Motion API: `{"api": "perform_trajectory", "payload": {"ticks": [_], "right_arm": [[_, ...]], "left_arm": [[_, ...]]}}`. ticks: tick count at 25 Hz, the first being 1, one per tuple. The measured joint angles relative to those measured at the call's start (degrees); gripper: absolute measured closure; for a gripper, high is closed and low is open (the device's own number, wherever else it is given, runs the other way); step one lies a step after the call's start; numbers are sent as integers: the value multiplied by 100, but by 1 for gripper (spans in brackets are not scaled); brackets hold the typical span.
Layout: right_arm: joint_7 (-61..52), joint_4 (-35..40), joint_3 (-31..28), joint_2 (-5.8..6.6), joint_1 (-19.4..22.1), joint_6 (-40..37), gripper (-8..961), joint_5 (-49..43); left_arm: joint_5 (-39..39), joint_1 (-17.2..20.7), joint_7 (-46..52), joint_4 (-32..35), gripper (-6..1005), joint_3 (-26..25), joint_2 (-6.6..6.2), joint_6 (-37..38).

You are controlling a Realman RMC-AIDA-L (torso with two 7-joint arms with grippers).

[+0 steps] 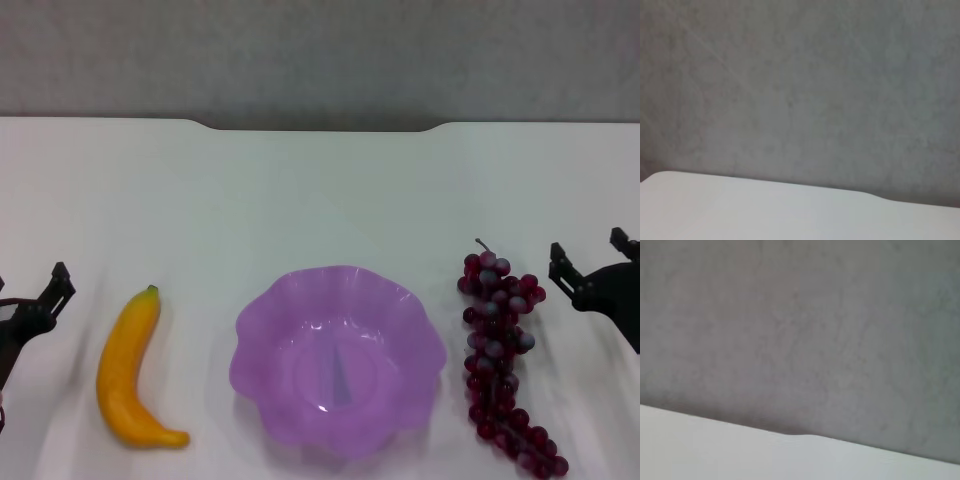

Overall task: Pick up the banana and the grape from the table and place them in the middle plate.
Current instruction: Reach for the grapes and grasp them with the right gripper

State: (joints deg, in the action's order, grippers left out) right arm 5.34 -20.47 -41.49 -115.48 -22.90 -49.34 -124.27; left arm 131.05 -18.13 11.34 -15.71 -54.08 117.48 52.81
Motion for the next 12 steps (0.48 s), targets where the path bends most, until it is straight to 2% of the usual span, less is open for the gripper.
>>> {"api": "perform_trajectory", "payload": {"ticks": [3, 6, 7, 9, 12], "right_arm": [[56, -307, -19, 29, -30, 230, 141, -44], [279, -911, -229, 115, 8, 824, 142, -57], [672, -1505, -597, 186, 165, 1485, 142, -59], [881, -1757, -789, 210, 268, 1772, 142, -60], [1827, -2723, -1651, 183, 734, 2813, 142, -61]], "left_arm": [[-2, 19, -6, 34, 102, -6, -7, -46], [-2, 52, -17, 74, 103, -13, -13, -51], [-2, 79, -21, 76, 104, -15, -14, -52], [-2, 83, -23, 77, 104, -15, -16, -52], [-6, 111, -25, 81, 105, -21, -21, -52]]}}
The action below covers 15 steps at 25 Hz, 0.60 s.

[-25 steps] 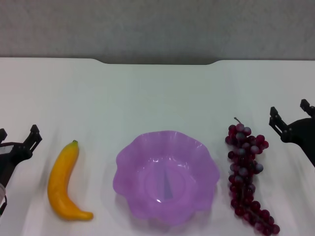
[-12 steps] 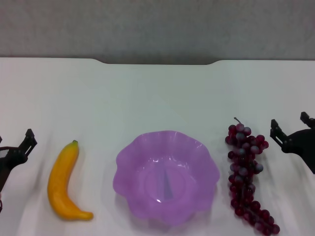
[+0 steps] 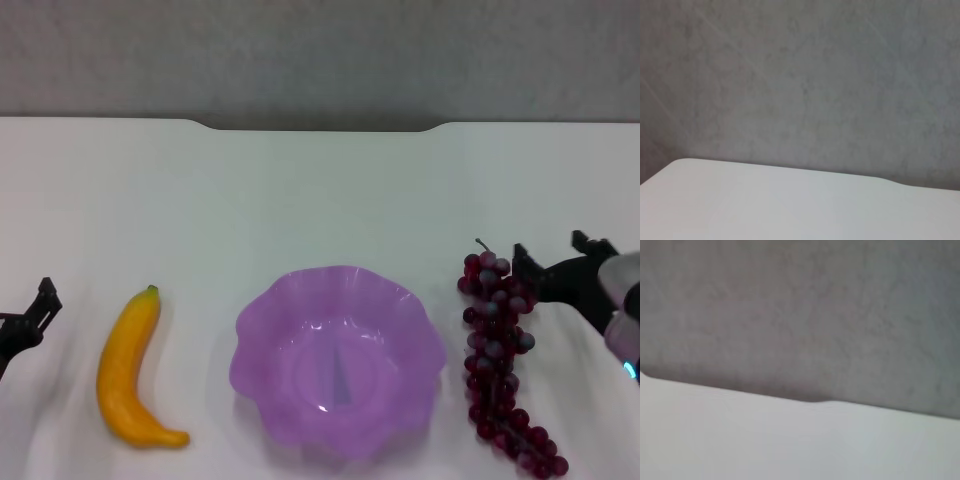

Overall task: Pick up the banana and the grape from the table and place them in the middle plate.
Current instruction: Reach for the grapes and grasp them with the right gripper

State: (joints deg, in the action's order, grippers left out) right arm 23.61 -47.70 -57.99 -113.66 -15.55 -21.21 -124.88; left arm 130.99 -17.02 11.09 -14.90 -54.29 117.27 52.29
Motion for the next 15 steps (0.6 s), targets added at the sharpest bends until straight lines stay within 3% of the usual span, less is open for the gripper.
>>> {"api": "perform_trajectory", "payload": {"ticks": [3, 7, 8, 9, 10, 15], "right_arm": [[731, -1051, -808, -91, 476, 1144, 143, 5], [857, -2220, -1648, -107, 813, 2768, 143, 18], [811, -2403, -1869, -107, 816, 3222, 143, 21], [642, -2595, -2330, -105, 716, 4144, 143, 24], [642, -2595, -2330, -105, 716, 4144, 144, 24], [197, -2586, -3375, -85, 269, 5973, 144, -147]], "left_arm": [[-2, 17, -1, 18, 106, -2, -1, -1], [-8, 9, -1, 59, 107, -3, 2, -24], [-10, -1, -2, 60, 108, -2, 2, -43], [-11, -14, -2, 60, 108, -3, 2, -60], [-12, -23, -2, 60, 108, -2, 3, -74], [-12, -37, -2, 58, 110, -2, 7, -79]]}}
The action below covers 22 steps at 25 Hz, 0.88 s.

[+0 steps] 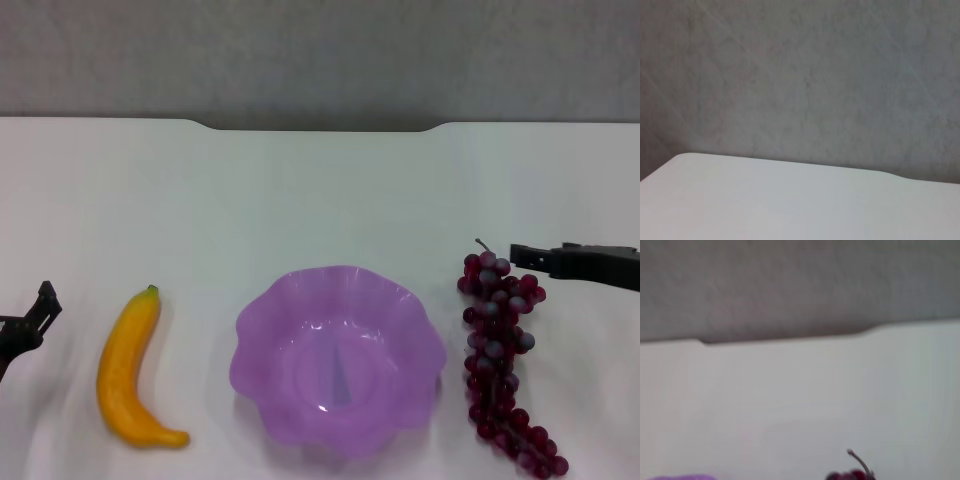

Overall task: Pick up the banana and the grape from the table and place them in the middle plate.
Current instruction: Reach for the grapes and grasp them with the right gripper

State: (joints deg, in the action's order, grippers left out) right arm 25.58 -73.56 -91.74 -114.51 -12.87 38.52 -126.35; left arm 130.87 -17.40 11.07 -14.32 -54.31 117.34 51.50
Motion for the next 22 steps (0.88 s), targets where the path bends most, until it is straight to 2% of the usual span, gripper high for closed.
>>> {"api": "perform_trajectory", "payload": {"ticks": [4, 7, 13, 22], "right_arm": [[-694, 172, -553, 8, -443, 974, 145, -794], [-970, 462, -643, 2, -717, 1209, 145, -1290], [-891, 1293, -437, -25, -1141, 1114, 146, -1279], [-866, 1482, -24, -36, -1215, 617, 147, -1151]], "left_arm": [[-39, -3, 0, -1, 111, 0, -1, -1], [-63, -19, 0, -1, 112, 0, -1, -1], [-63, -52, 0, -7, 114, 0, 4, -9], [-61, -59, 1, -17, 116, 0, 8, -10]]}}
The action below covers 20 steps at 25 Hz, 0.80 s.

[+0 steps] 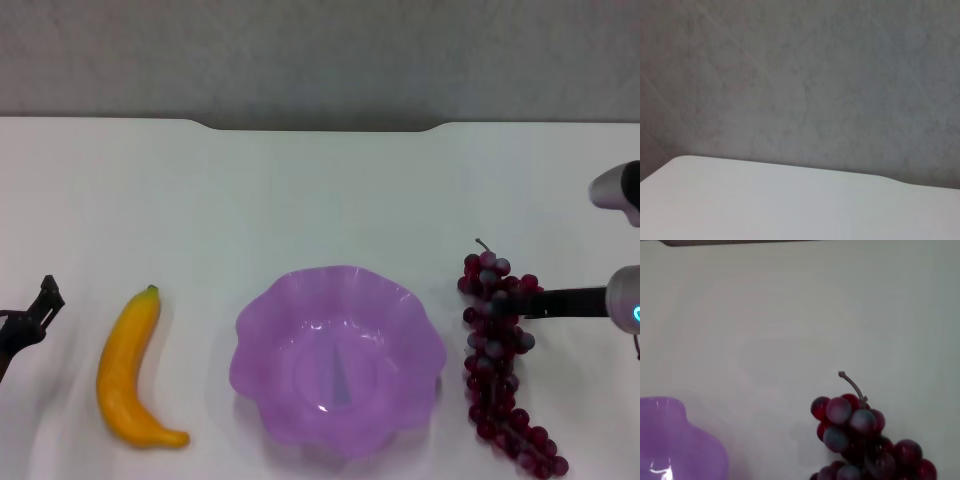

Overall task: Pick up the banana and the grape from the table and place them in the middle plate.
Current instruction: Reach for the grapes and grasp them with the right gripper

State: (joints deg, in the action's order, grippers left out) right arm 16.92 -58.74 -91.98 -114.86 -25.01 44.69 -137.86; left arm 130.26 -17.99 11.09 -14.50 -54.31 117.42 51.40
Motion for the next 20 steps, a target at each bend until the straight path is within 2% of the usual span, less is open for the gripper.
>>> {"api": "perform_trajectory", "payload": {"ticks": [9, 20], "right_arm": [[17, 432, 460, -2, -225, -416, 148, 200], [16, 852, 657, -10, -309, -739, 149, 261]], "left_arm": [[0, -4, -1, -25, 119, 1, 0, -34], [9, -3, -1, -27, 122, 3, 0, -34]]}}
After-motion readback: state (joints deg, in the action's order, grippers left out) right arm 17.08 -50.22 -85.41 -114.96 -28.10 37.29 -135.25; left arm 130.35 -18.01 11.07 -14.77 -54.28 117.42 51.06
